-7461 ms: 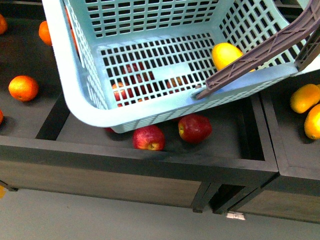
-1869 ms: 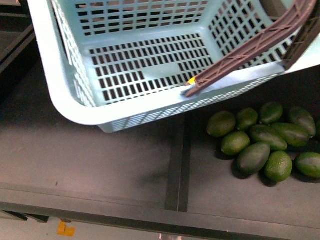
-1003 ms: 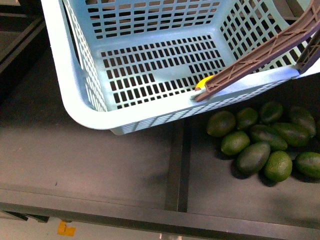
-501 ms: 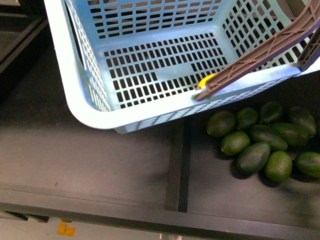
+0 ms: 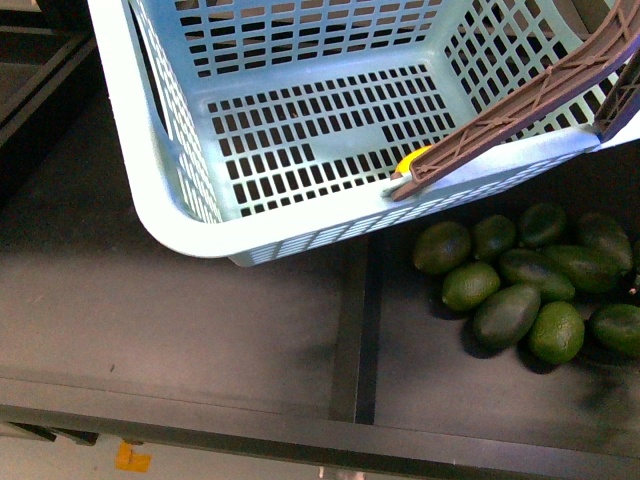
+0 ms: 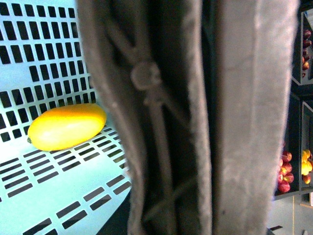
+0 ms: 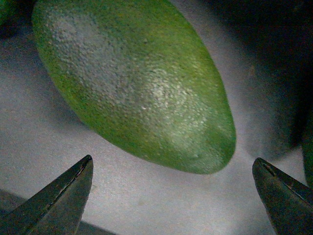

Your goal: Pick mango and avocado into basket

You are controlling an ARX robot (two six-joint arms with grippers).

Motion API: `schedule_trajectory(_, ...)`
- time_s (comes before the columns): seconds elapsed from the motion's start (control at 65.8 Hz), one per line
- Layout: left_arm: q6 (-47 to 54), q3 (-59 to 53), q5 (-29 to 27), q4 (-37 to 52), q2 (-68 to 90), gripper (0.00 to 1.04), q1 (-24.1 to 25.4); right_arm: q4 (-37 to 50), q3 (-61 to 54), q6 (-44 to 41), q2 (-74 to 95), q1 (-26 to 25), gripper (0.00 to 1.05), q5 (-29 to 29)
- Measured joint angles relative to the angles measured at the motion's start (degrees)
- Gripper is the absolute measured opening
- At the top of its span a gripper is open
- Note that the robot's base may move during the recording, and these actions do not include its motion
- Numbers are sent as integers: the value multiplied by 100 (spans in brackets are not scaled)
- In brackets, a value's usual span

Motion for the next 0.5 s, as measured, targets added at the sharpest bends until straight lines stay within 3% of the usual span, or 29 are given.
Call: schedule_trajectory(0.501, -2, 0, 0, 0, 0, 15, 0, -195, 542, 334, 468, 297, 96, 208)
